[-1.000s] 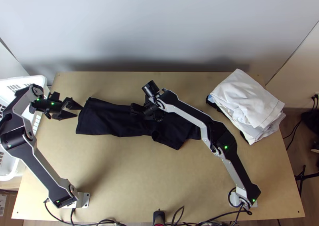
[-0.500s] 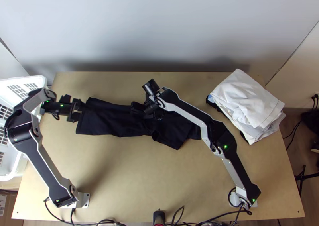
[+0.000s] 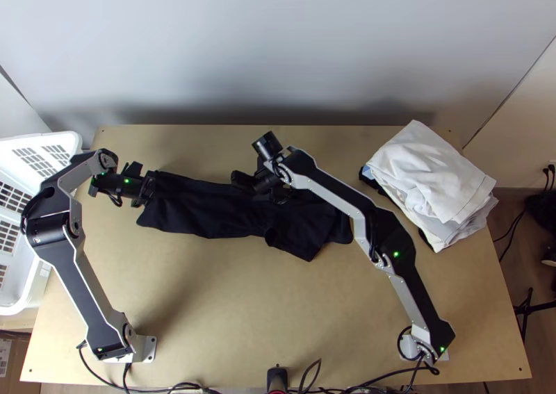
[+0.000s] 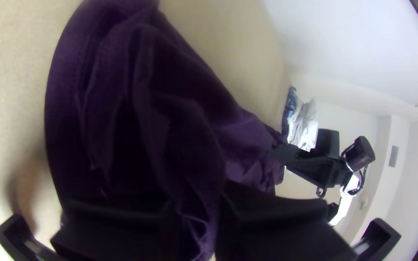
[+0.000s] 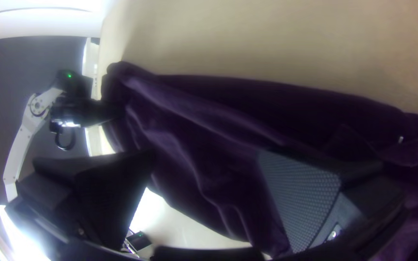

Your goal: Fold the t-shirt

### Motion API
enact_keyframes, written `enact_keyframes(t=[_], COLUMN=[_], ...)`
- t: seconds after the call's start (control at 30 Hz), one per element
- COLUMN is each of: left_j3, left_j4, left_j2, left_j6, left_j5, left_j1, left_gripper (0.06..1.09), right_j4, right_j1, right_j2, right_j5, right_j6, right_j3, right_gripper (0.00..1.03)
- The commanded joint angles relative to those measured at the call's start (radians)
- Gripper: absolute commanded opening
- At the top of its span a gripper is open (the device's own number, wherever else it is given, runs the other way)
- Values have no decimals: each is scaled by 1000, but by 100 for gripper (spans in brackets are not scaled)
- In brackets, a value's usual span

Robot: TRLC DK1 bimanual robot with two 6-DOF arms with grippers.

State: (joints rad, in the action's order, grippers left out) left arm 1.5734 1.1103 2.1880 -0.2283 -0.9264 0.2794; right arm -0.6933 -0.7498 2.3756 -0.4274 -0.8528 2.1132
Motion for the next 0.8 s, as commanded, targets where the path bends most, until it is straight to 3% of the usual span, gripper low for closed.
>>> enact_keyframes(t=[0.0,0.3,0.5,0.6,0.77], left_j3=[-26,65,172,195,200], left_j4=[-49,25,79,91,108], left_j2=[-30,-261,-366,-393,-416], left_j6=[67,98,98,84,63], left_j5=[20,107,221,305,356], left_j1=[-2,14,-29,-62,-97], left_gripper=[9,9,9,9,9], right_j4=[-3,-31,-29,-29,-29], right_j1=[44,136,158,162,173], right_j2=[-36,-217,-306,-345,-408], right_j5=[-1,-1,3,26,75], right_j6=[0,31,41,44,72], right_j3=[5,-122,-219,-260,-315], right_gripper=[97,97,97,97,97])
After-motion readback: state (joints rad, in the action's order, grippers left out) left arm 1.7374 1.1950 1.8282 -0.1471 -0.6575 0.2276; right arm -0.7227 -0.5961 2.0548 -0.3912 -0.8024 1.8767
